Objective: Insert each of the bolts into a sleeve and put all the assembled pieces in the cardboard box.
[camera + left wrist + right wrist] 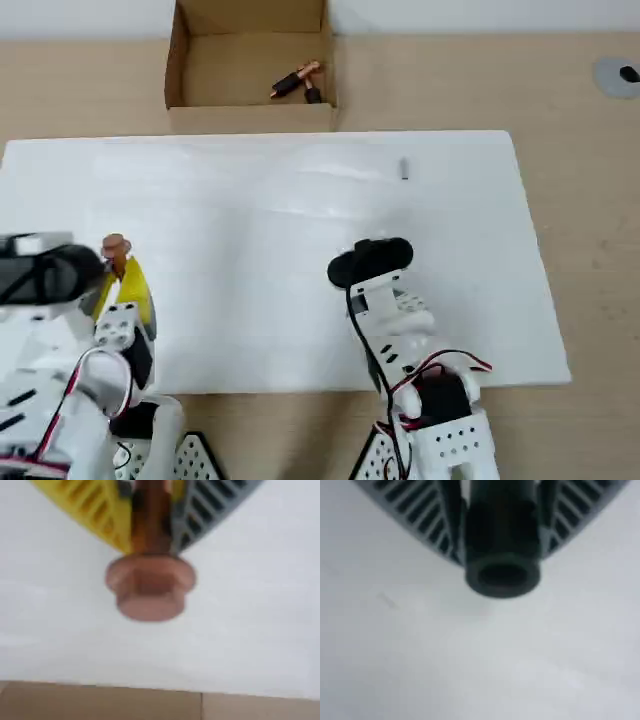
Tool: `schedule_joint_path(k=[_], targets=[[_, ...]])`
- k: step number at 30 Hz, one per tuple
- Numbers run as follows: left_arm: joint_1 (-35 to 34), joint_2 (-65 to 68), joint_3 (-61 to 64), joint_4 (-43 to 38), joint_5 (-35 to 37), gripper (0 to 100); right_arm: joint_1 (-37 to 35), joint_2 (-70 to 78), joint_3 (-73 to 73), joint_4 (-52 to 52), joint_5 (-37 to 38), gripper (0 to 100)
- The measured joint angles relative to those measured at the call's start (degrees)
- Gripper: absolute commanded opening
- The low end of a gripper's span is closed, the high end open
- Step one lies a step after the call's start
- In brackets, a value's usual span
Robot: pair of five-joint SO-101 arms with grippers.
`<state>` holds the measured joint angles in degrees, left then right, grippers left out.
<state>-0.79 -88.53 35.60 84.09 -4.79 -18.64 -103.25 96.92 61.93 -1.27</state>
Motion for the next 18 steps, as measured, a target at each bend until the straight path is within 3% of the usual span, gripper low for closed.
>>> schedule_joint_path(k=[6,12,18], targets=[[0.0,0.1,5.0,-7.8,0.0,1,0.0,0.0,0.0,0.0,0.0,1.1],[0.0,0.1,8.9,-9.1,0.0,1,-1.8,0.0,0.0,-1.2,-0.1,1.0],[0.0,0.2,9.5,-9.1,0.0,1,-1.9,0.0,0.0,-12.8,0.0,1.0]])
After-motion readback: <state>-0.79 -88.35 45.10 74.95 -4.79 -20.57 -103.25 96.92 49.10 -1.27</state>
